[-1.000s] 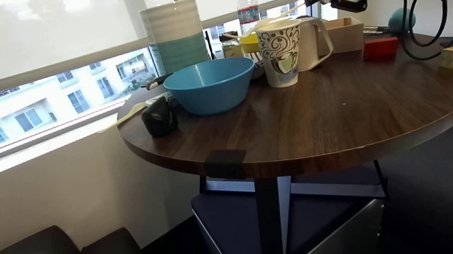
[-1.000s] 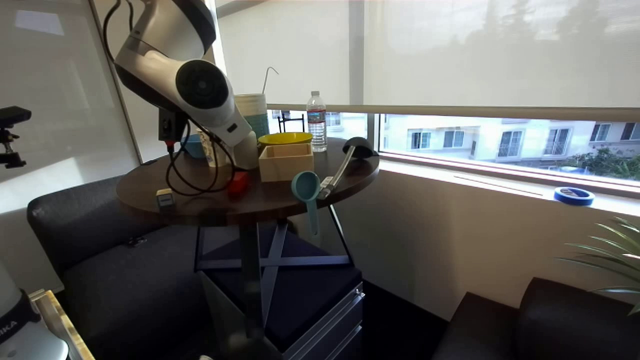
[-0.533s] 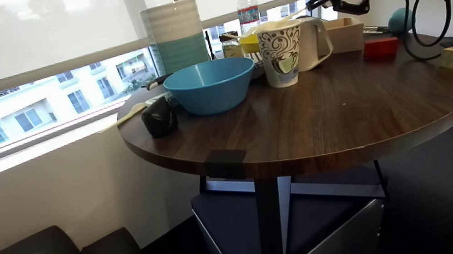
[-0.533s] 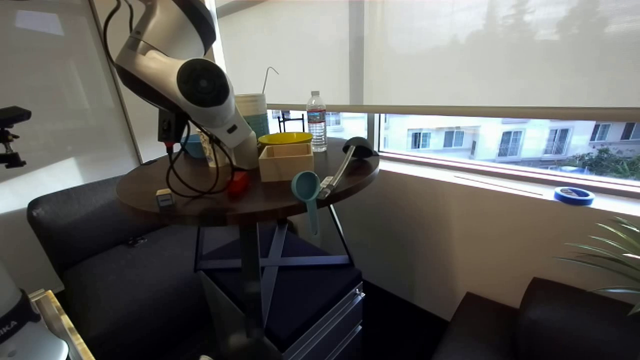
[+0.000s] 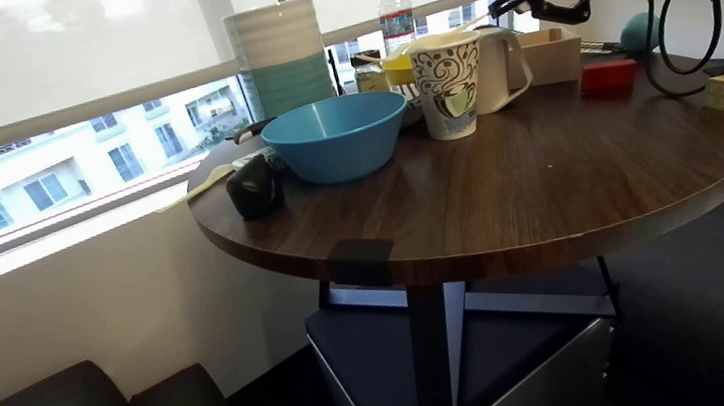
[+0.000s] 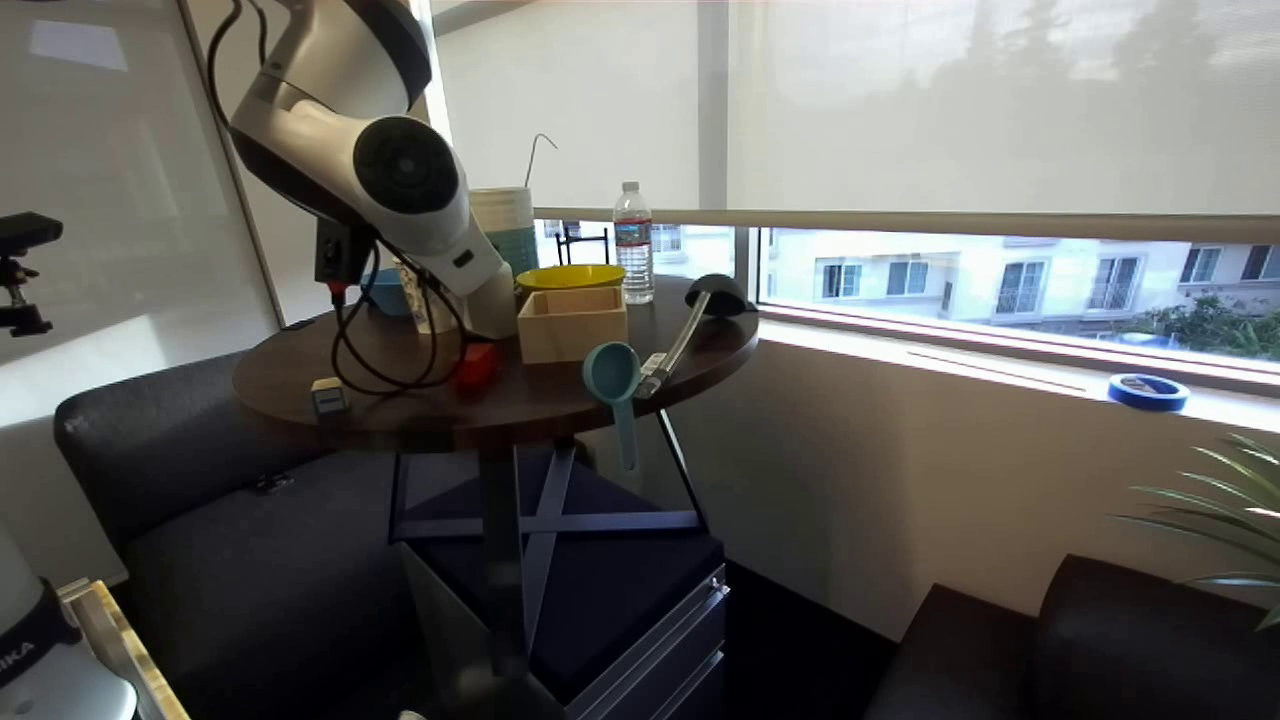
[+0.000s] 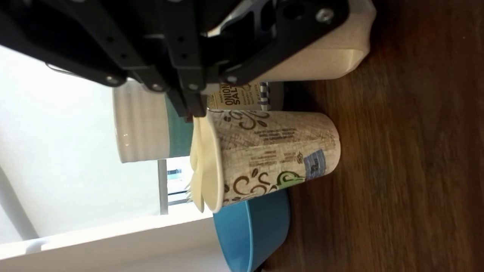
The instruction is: Lay the fork and spoon over the cup
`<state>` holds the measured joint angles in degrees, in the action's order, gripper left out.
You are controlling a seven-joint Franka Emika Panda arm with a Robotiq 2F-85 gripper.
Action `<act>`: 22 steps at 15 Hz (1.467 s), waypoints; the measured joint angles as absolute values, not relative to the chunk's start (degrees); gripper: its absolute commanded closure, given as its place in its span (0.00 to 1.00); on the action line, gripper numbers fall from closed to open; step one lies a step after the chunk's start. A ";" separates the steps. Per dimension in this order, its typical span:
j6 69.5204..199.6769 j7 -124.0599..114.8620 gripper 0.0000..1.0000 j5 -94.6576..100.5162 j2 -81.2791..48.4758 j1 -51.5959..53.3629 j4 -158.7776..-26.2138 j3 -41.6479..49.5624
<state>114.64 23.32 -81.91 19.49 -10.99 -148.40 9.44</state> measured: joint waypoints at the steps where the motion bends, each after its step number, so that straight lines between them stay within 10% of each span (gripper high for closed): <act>1: 114.64 23.16 0.99 -81.91 19.49 -10.99 -148.40 9.35; 8: 115.02 22.50 0.99 -81.91 19.49 -11.00 -148.40 9.12; 10: 115.14 22.40 0.69 -81.91 19.49 -11.00 -148.40 9.12; 22: 115.50 21.87 0.01 -81.22 19.54 -11.22 -148.15 9.14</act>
<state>115.50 21.87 -81.22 19.54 -11.22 -148.15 9.14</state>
